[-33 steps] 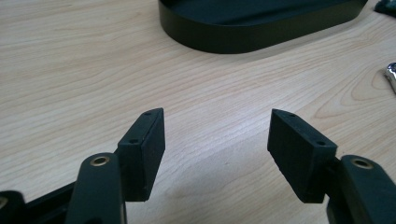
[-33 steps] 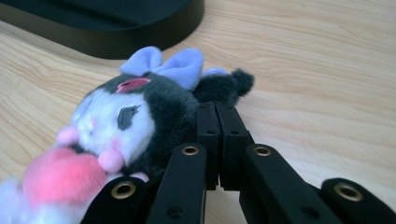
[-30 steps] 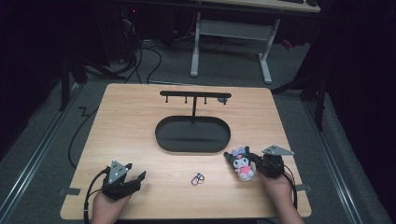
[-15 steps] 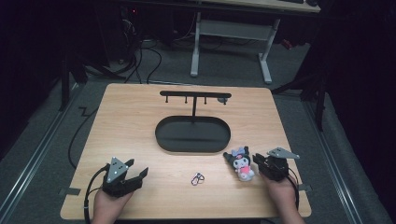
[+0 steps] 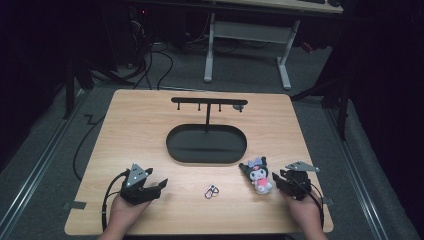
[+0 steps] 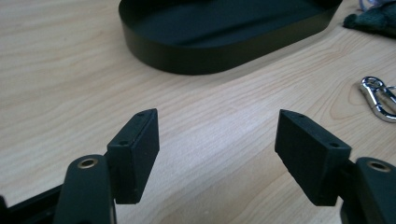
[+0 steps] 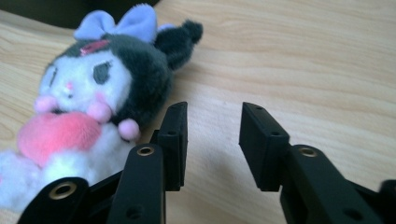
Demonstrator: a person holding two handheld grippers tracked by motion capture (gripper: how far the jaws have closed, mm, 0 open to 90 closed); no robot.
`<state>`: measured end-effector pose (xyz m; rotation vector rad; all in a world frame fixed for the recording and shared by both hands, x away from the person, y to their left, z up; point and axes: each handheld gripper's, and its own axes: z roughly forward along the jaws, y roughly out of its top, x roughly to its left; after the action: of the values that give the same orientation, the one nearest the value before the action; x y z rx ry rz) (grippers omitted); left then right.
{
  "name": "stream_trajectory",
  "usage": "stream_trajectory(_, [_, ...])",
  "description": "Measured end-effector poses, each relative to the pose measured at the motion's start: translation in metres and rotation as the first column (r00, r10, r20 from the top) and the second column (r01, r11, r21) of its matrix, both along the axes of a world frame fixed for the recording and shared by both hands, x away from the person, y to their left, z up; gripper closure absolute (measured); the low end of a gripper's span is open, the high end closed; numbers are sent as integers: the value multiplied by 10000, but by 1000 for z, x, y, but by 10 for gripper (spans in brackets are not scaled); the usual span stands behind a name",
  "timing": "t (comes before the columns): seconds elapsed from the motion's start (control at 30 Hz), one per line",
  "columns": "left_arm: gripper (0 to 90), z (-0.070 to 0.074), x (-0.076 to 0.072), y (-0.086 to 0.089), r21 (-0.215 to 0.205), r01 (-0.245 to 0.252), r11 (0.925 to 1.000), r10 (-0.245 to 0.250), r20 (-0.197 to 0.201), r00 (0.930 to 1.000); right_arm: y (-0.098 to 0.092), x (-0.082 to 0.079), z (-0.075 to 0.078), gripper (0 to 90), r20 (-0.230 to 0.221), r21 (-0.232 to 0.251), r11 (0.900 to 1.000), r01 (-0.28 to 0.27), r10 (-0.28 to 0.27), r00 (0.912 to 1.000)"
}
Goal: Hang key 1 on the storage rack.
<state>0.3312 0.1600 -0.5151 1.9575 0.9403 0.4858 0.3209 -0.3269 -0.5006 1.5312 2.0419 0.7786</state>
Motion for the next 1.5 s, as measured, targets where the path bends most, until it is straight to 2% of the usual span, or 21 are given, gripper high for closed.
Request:
stream_trajectory(0.07, [310, 1, -1, 0, 72, 67, 10000, -68, 127, 9999, 0, 0, 1, 608, -95, -100, 9999, 21, -22, 10000])
stream_trajectory(0.1, [310, 4, -1, 1, 87, 175, 9998, -177, 216, 9996, 0, 1, 3, 610, -531, -329, 9995, -12, -6, 9986])
stream_trajectory(0.17, [311, 4, -1, 2, 7, 199, 9998, -199, 239, 9995, -1, 1, 3, 605, -680, -374, 9993, -8, -18, 9977])
stream_trajectory(0.23, [311, 4, 0, 2, -28, 241, 9997, -241, 172, 9996, -1, 4, 7, 606, -1147, -472, 9989, 6, -60, 9934])
stream_trajectory(0.47, [312, 3, 1, -1, 132, 384, 9992, -386, 143, 9992, -1, 6, 19, 578, -1780, -396, 9991, -136, 63, 9840])
stream_trajectory(0.6, [312, 2, 1, -1, 218, 410, 9989, -413, 115, 9991, 0, 7, 29, 561, -2320, -506, 9976, -469, 340, 9721])
stream_trajectory(0.7, [311, 1, 1, -1, 263, 372, 9990, -375, 104, 9992, 1, 7, 32, 553, -2535, -551, 9971, -530, 374, 9666])
stream_trajectory(0.73, [312, 1, 1, 1, 285, 329, 9991, -331, 96, 9994, 3, 7, 37, 550, -2669, -721, 9941, -810, 590, 9619])
stream_trajectory(0.8, [311, 1, 1, 1, 282, 339, 9990, -341, 57, 9994, 3, 7, 39, 549, -2708, -727, 9938, -837, 611, 9607])
stream_trajectory(0.83, [311, 1, 1, 2, 264, 293, 9992, -295, 72, 9995, 4, 7, 42, 545, -2866, -744, 9925, -968, 717, 9554])
stream_trajectory(0.87, [311, 1, 1, 2, 264, 293, 9992, -295, 72, 9995, 4, 7, 42, 545, -2866, -744, 9925, -968, 717, 9554])
stream_trajectory(0.93, [311, 1, 1, 3, 240, 279, 9993, -280, 48, 9996, 5, 8, 46, 536, -3093, -835, 9902, -1116, 807, 9475])
stream_trajectory(1.0, [311, 1, 1, 3, 233, 287, 9993, -288, 40, 9996, 6, 8, 47, 532, -3165, -862, 9899, -1125, 799, 9452])
stream_trajectory(1.1, [312, -1, 0, 1, 290, 408, 9987, -407, -51, 9992, 8, 10, 51, 526, -3485, -909, 9879, -1259, 868, 9333])
stream_trajectory(1.13, [312, -1, 0, 1, 290, 408, 9987, -407, -51, 9992, 8, 10, 51, 526, -3485, -909, 9879, -1259, 868, 9333])
stream_trajectory(1.2, [312, -1, -1, -2, 383, 520, 9979, -519, -40, 9986, 11, 11, 53, 521, -3671, -968, 9857, -1382, 936, 9255])
stream_trajectory(1.23, [312, -1, -2, -4, 450, 580, 9973, -579, -31, 9983, 14, 12, 54, 512, -3921, -995, 9837, -1499, 997, 9145])
stream_trajectory(1.27, [312, -2, -2, -5, 497, 617, 9969, -617, -26, 9981, 15, 12, 55, 509, -3998, -1047, 9825, -1540, 1002, 9111])
stream_trajectory(1.37, [312, -3, -3, -6, 556, 679, 9961, -677, -54, 9977, 23, 12, 62, 501, -4060, -1211, 9767, -1772, 1142, 9067])
stream_trajectory(1.43, [312, -3, -4, -7, 588, 706, 9958, -704, -49, 9975, 23, 12, 62, 499, -4052, -1195, 9759, -1827, 1201, 9063])
stream_trajectory(1.5, [312, -3, -4, -7, 673, 772, 9947, -771, -35, 9970, 29, 12, 67, 488, -4122, -1209, 9737, -1928, 1275, 9021])
